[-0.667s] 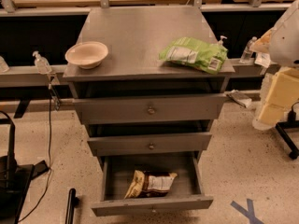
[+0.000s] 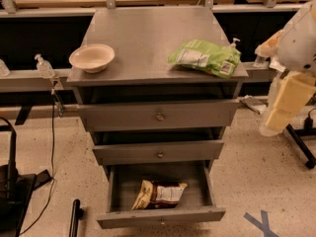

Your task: Pick brown chip bag from bottom drawer and place on counter

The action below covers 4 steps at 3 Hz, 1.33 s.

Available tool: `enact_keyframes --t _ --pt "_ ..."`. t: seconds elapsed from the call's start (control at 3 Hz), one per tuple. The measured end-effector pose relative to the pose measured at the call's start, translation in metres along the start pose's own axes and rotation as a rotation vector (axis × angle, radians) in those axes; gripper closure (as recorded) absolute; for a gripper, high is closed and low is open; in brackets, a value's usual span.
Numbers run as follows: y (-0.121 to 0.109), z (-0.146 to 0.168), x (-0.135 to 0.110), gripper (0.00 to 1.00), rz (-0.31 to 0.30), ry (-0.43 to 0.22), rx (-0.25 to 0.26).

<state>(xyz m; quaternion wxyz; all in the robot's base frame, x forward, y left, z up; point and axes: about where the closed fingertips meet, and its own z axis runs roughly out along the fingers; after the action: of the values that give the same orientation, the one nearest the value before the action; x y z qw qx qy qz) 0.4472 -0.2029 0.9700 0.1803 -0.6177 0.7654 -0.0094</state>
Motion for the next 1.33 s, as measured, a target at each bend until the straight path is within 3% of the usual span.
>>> enact_keyframes --t 0.33,0.67,1.0,1.33 --pt "0.000 0.044 -0.046 0.00 -0.067 -0.142 -0.035" --pt "0.019 0.091 -0.094 0.00 -0.114 -0.247 -0.051" --pt "0.020 0.114 -0.110 0.00 -0.119 -0.277 -0.020" --pt "0.020 0.127 -0.111 0.00 -0.122 -0.259 -0.048"
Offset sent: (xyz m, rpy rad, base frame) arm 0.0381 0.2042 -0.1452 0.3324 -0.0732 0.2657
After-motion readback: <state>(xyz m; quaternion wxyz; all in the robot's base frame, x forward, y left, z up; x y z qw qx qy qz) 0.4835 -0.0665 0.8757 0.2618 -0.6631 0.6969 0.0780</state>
